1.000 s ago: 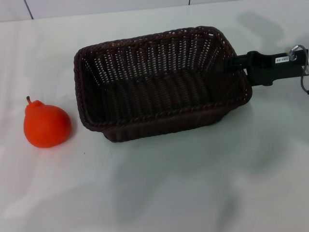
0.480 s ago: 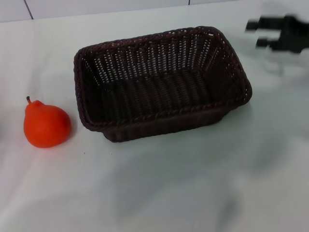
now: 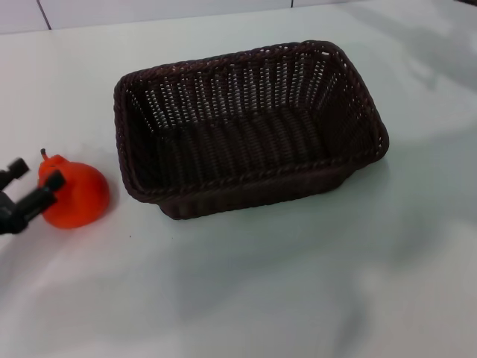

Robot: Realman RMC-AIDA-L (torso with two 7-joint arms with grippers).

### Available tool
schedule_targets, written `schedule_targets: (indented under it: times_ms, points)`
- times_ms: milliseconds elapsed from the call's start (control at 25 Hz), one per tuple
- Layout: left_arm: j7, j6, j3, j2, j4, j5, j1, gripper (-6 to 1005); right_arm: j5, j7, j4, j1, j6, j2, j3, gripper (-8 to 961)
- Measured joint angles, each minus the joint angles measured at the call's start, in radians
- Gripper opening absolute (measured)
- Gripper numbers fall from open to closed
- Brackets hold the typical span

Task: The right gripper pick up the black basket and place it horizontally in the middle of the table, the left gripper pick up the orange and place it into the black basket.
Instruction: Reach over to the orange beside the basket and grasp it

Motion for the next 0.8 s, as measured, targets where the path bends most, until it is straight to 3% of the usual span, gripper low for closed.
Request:
schedule_targets:
  times_ms: [160, 360, 640, 720, 800]
  points:
    - [0.0, 0.039, 0.005, -0.009, 0.002, 0.058, -0.014, 831, 0.01, -0.034, 0.002, 0.02, -0.033, 0.01, -0.004, 812]
    - [-0.001, 0.105, 0.005, -0.028, -0.013, 0.105, -0.024, 824, 0.011, -0.049, 0.009, 0.039, -0.054, 0.011, -0.011, 812]
    - [0.006, 0.117, -0.008, -0.038, -0.056, 0.113, -0.019, 814, 0.012, -0.055, 0.015, 0.043, -0.069, 0.011, -0.007, 811]
    - [0.007, 0.123, -0.017, -0.043, -0.07, 0.114, -0.016, 603, 0.012, -0.055, 0.019, 0.043, -0.07, 0.011, -0.004, 811]
    - [0.007, 0.129, -0.036, -0.047, -0.078, 0.116, -0.015, 531, 0.012, -0.055, 0.025, 0.041, -0.071, 0.011, -0.003, 811]
